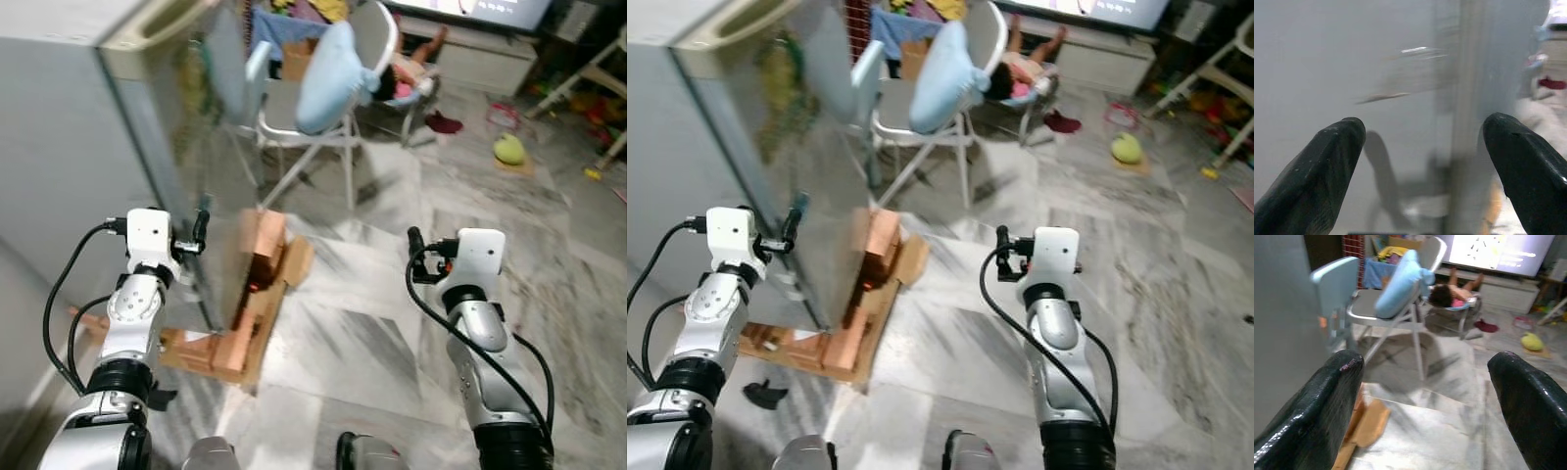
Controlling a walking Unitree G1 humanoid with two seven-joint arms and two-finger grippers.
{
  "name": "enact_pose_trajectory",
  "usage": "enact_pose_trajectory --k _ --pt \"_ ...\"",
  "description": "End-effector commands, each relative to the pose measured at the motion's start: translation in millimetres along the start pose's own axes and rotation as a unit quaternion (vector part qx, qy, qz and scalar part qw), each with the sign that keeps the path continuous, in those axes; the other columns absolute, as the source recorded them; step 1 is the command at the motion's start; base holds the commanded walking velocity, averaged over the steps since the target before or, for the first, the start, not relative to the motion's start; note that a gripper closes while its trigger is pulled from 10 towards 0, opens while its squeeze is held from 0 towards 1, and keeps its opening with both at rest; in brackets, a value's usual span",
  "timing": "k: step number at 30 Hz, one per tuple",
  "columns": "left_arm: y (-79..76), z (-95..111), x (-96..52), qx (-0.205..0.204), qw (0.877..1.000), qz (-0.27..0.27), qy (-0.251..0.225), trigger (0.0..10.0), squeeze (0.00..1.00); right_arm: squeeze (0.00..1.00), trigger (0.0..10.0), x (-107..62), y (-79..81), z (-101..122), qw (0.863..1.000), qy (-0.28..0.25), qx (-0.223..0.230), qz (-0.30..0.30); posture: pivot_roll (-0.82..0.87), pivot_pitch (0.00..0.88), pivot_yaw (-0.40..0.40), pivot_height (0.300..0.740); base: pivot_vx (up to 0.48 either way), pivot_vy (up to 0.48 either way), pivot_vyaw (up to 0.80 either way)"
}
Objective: Restocking fridge
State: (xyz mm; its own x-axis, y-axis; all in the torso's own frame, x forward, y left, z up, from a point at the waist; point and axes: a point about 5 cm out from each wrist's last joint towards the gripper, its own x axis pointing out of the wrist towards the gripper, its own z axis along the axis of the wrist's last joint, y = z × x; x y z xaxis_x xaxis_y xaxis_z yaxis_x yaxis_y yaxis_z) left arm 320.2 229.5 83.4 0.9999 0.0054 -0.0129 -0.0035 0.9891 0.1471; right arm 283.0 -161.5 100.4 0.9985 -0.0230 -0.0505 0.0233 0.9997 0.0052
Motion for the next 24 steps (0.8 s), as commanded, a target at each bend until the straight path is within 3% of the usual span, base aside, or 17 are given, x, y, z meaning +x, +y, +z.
enact_pose_trajectory --k 1,8,15,24 --pt "-10.7 1 0.5 -0.002 1.000 -0.018 -0.003 10.0 0.00 0.00 10.0 -0.7 -10.4 3 1.000 -0.006 -0.005 -0.017 -0.02 0.055 -0.089 0.740 0.000 0.000 0.00" --pt "-10.2 -2 -4.5 -0.006 1.000 -0.025 0.000 10.0 0.00 0.00 10.0 -1.3 -10.6 3 1.000 -0.006 -0.006 -0.017 -0.02 0.052 -0.089 0.740 0.000 0.000 0.00" --pt "-14.1 3 -5.7 -0.004 0.997 -0.072 -0.012 10.0 0.00 0.00 10.0 -1.3 -10.8 2 1.000 -0.005 -0.007 -0.016 -0.02 0.052 -0.094 0.740 0.000 0.000 0.00" --pt "-18.4 16 7.6 -0.012 0.995 -0.092 -0.022 10.0 0.00 0.00 10.0 -3.7 -8.8 2 1.000 0.012 0.008 -0.013 -0.03 0.056 -0.102 0.740 0.000 0.000 0.00"
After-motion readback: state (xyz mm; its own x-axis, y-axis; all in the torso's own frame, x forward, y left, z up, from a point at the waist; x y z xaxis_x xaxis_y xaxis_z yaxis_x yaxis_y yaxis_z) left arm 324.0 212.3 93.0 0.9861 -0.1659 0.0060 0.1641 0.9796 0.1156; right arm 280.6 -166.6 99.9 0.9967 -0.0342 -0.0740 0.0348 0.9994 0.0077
